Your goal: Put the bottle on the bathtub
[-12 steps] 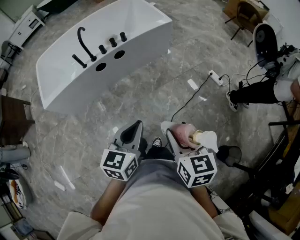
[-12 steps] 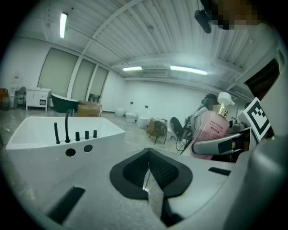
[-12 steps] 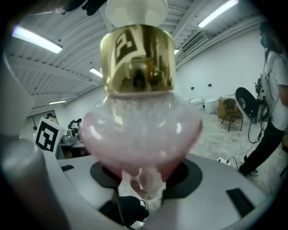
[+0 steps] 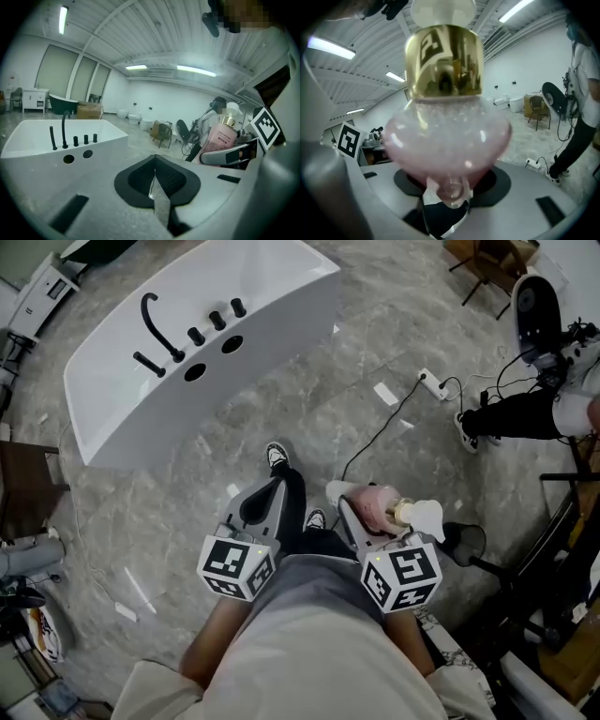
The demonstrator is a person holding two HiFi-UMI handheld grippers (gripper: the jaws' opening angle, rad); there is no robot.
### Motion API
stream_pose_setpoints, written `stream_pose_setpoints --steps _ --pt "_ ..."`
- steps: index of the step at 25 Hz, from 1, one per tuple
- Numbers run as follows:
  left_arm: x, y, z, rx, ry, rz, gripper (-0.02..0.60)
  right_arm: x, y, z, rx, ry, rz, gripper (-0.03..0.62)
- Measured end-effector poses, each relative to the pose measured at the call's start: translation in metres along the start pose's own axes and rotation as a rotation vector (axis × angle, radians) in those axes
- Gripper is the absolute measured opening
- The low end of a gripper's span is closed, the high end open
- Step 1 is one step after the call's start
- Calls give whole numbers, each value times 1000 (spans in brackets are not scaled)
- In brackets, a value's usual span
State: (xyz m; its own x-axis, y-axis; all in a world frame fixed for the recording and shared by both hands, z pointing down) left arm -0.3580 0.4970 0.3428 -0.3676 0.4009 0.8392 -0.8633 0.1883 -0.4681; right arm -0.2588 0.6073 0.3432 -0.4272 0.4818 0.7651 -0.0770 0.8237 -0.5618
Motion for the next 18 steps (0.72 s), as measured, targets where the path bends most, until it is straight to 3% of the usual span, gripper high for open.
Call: stream_pose_setpoints --steps 8,18 --pt "-40 -47 55 2 4 -15 9 -40 -52 -18 33 15 24 219" --pt "-103 -99 126 20 27 -11 8 -111 -139 -18 8 30 47 219"
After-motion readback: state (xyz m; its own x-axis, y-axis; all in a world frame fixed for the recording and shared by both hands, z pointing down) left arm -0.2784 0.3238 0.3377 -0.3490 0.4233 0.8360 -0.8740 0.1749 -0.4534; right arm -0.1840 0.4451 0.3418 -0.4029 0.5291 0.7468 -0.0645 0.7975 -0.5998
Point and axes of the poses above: the fingertips, and each gripper's own axes: y backward along the fingers, z to its left, x out of its underside, the point moved 2 cm from there along y, backward along the fingers, and after that the axes turned 4 degrees about z, right-handed, at the moved point
